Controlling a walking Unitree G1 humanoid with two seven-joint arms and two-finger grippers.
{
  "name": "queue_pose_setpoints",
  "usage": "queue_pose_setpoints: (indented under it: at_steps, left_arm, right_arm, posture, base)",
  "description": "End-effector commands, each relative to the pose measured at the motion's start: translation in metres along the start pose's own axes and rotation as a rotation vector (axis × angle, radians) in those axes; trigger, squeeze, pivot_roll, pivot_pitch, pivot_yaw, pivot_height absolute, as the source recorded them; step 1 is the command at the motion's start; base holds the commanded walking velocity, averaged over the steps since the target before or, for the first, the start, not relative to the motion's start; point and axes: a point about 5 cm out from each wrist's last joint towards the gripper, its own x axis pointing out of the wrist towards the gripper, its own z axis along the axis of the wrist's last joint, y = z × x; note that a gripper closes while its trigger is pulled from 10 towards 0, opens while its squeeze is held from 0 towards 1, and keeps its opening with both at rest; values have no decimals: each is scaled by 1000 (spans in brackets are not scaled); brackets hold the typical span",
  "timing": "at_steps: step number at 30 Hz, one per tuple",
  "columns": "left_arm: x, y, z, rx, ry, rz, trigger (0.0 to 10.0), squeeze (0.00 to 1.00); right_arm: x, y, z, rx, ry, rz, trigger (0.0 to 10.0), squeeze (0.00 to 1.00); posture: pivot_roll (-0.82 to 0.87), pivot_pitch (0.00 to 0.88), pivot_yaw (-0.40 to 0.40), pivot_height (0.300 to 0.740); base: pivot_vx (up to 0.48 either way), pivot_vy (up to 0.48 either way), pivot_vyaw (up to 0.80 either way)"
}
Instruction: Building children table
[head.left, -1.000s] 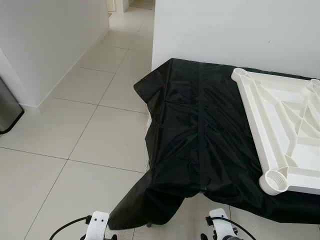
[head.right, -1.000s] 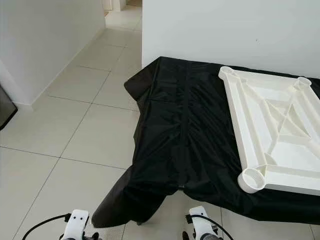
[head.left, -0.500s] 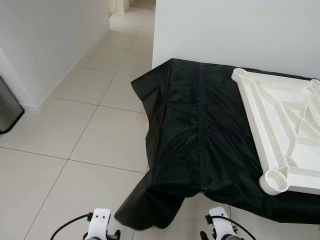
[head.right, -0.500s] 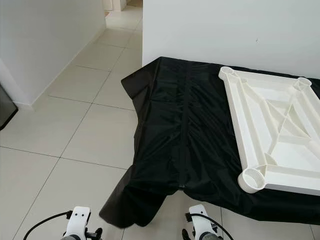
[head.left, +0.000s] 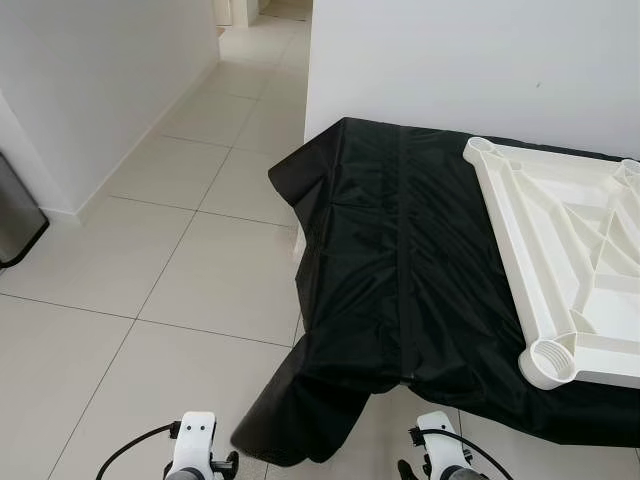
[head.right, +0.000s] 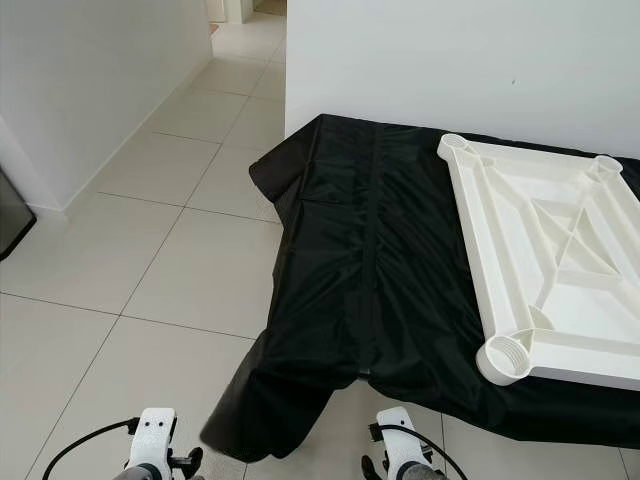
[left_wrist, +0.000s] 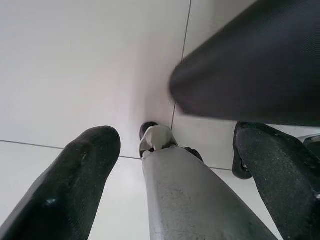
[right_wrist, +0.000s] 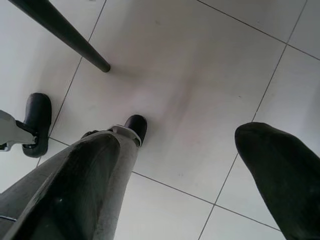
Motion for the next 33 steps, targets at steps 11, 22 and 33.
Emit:
queue_pose_setpoints:
  at_steps: [11, 22, 33]
  left_arm:
    - [-1, -6, -9, -29, 28, -44, 10000, 0]
    - [-2, -6, -11, -39, 34, -48, 10000, 0]
    - [-6, -10, -25, -61, 62, -76, 10000, 0]
  right_arm:
    - [-1, 1, -7, 28, 29, 2, 10000, 0]
    - [-2, 2, -10, 35, 33, 3, 10000, 0]
    - [-6, 4, -20, 66, 33, 4, 10000, 0]
  posture:
    - [14, 0, -48, 740]
    - [7, 0, -42, 740]
    - [-26, 54, -24, 740]
  base:
    - [0, 0, 0]
    - [0, 0, 0]
    - [0, 0, 0]
